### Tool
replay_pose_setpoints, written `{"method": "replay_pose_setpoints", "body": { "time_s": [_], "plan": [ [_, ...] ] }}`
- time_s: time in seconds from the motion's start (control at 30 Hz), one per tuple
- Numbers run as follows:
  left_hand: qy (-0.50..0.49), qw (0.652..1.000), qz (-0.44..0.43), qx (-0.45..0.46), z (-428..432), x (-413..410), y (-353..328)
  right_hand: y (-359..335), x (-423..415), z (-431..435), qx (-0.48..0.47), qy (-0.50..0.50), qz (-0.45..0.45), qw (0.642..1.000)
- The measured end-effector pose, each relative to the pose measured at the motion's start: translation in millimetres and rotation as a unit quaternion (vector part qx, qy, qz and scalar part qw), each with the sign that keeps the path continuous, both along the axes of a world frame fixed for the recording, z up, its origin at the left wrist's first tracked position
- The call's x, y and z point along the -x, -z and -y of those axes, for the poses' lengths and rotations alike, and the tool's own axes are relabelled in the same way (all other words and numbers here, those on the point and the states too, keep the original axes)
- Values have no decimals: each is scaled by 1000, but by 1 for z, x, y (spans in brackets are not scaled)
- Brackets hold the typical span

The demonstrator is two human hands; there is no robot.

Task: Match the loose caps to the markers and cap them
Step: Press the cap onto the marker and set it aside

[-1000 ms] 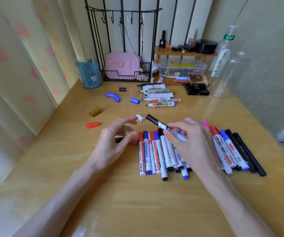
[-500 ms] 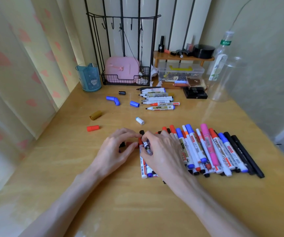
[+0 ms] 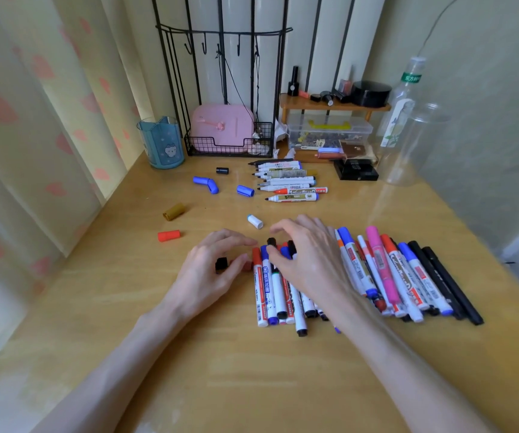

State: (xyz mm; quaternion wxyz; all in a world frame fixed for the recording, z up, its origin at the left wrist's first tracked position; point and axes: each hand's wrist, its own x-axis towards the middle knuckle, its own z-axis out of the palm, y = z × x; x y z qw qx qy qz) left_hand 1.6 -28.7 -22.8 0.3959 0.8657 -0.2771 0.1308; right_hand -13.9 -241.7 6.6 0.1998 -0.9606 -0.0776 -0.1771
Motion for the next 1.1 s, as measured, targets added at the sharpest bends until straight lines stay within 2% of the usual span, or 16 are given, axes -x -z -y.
{"method": "replay_pose_setpoints", "body": {
  "time_s": [0.2,0.43,0.67,0.83,0.97,1.1],
  "plan": [
    [-27,999,-4,20,-11,-18,-1,-17,-47,11,-68,-44,-56,995],
    [-68,997,1,23,-32,-48,1,-26,-101,25,16,2,-160,987],
    [-118,993,-12,1,-19,-109,-1,-15,-126,36,76,59,-105,990],
    [-178,982,-27,-63,-14,-150,2,-13,-135,44,91,59,-136,985],
    [-109,991,-36,-69,-19,-152,0,-10,-133,48,97,37,-182,978],
    [-63,996,-33,-52,-32,-129,5,-9,-123,46,53,5,-131,990]
  ]
}}
